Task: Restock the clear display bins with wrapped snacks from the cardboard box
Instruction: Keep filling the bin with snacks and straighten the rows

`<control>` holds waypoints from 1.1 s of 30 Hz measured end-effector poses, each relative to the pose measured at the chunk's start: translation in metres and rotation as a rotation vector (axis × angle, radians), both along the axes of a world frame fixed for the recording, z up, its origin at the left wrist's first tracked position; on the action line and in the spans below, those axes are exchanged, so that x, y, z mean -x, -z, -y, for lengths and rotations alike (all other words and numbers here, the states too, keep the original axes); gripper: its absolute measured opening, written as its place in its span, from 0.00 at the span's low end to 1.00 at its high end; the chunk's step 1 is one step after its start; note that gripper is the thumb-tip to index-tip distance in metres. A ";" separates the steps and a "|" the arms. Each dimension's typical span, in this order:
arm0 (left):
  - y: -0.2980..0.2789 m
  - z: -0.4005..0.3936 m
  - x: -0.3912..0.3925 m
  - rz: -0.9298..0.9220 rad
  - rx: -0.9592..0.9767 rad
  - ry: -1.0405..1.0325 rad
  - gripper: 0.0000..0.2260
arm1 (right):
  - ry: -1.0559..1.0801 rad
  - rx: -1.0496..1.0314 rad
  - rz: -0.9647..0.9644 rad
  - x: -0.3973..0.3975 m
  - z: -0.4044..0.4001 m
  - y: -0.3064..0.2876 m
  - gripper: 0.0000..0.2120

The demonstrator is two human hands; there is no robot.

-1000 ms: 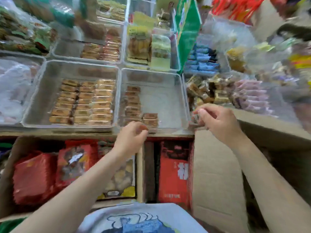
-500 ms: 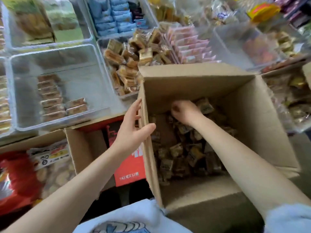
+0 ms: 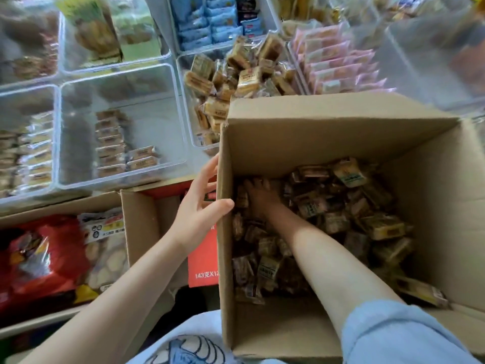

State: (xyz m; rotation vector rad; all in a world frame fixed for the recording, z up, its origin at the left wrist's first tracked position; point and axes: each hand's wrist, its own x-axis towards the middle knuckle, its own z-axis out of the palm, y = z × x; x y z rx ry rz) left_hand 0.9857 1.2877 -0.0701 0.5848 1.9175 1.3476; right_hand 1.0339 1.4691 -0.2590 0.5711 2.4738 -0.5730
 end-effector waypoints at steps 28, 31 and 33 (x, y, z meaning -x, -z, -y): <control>-0.055 0.103 0.114 -0.043 -0.077 -0.170 0.14 | -0.101 0.231 -0.455 0.075 0.097 -0.284 0.19; -0.037 0.150 0.149 -0.136 0.035 -0.124 0.16 | -0.162 0.246 -0.400 0.115 0.132 -0.262 0.16; -0.024 0.175 0.172 -0.180 0.062 -0.125 0.15 | -0.214 0.236 -0.397 0.143 0.155 -0.248 0.17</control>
